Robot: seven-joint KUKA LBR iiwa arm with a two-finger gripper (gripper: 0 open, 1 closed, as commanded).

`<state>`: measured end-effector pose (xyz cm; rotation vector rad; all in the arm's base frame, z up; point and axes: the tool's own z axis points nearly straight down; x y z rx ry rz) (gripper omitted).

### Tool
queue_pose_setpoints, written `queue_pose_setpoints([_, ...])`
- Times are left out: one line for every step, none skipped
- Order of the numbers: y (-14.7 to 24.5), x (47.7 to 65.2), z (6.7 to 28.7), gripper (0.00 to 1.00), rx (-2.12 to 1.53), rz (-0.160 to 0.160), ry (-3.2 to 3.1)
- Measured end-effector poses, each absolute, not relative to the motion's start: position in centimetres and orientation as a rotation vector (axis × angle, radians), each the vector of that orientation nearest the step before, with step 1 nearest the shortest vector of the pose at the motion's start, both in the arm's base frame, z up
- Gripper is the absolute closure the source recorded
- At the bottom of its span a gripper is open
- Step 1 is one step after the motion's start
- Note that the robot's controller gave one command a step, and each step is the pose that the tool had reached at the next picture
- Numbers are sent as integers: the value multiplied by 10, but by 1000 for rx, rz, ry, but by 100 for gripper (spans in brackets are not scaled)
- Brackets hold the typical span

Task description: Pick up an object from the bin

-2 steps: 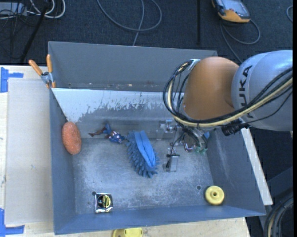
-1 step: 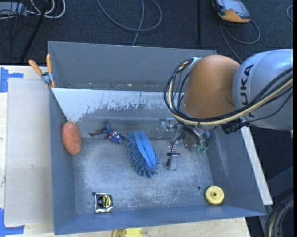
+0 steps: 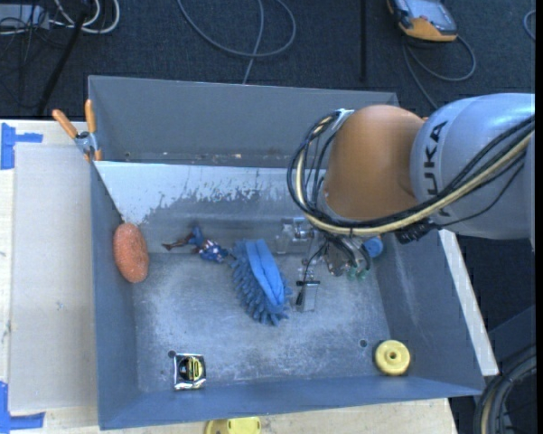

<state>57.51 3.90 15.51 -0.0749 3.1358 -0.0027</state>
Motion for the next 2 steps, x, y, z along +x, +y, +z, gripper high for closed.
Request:
queue_pose_setpoints([52, 561, 117, 0, -188, 2, 3137])
queue_pose_setpoints([62, 571, 84, 0, 18, 1, 3141])
